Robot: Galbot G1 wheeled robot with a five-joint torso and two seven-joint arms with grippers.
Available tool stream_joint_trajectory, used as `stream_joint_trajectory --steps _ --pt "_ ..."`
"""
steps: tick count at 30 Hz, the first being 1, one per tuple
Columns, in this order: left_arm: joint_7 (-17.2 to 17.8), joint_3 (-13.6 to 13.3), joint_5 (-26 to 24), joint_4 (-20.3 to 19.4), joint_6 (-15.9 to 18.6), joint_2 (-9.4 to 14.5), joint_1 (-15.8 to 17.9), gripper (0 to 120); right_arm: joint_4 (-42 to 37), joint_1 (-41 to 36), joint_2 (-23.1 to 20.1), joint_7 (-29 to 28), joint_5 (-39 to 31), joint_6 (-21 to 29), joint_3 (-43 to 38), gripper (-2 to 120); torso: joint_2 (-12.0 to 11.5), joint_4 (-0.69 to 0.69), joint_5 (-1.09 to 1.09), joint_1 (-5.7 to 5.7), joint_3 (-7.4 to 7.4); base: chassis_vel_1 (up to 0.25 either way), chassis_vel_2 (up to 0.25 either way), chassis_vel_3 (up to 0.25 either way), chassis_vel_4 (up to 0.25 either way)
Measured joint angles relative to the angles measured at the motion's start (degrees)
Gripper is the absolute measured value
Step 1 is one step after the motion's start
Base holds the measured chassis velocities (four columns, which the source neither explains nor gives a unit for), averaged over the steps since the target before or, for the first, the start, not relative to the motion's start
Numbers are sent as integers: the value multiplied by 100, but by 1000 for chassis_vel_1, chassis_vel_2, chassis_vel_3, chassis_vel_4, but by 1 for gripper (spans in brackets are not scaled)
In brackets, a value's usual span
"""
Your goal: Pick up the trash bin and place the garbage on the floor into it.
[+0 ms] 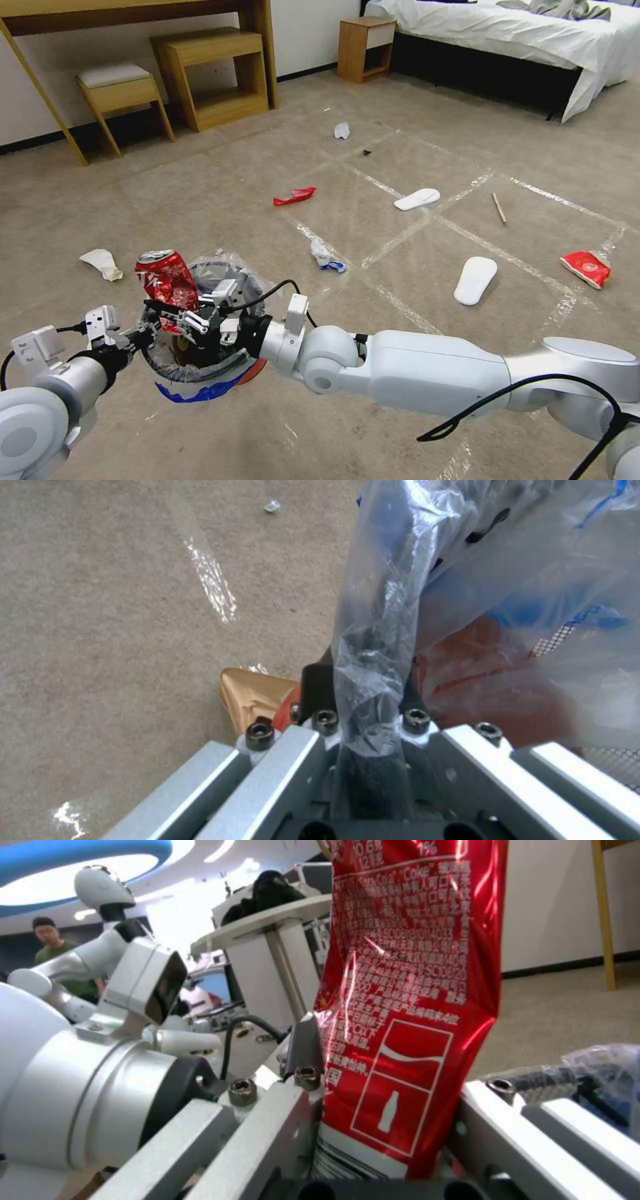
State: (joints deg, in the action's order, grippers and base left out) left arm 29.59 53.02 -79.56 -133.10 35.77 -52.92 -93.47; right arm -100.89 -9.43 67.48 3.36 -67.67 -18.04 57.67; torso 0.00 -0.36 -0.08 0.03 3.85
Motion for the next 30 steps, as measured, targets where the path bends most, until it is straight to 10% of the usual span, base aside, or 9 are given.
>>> stream_joint_trajectory --steps 30 --pt "1 26 -6 -58 -25 6 -65 1 509 -90 -107 209 327 -115 -126 8 0 0 0 0 0 0 0 0 0"
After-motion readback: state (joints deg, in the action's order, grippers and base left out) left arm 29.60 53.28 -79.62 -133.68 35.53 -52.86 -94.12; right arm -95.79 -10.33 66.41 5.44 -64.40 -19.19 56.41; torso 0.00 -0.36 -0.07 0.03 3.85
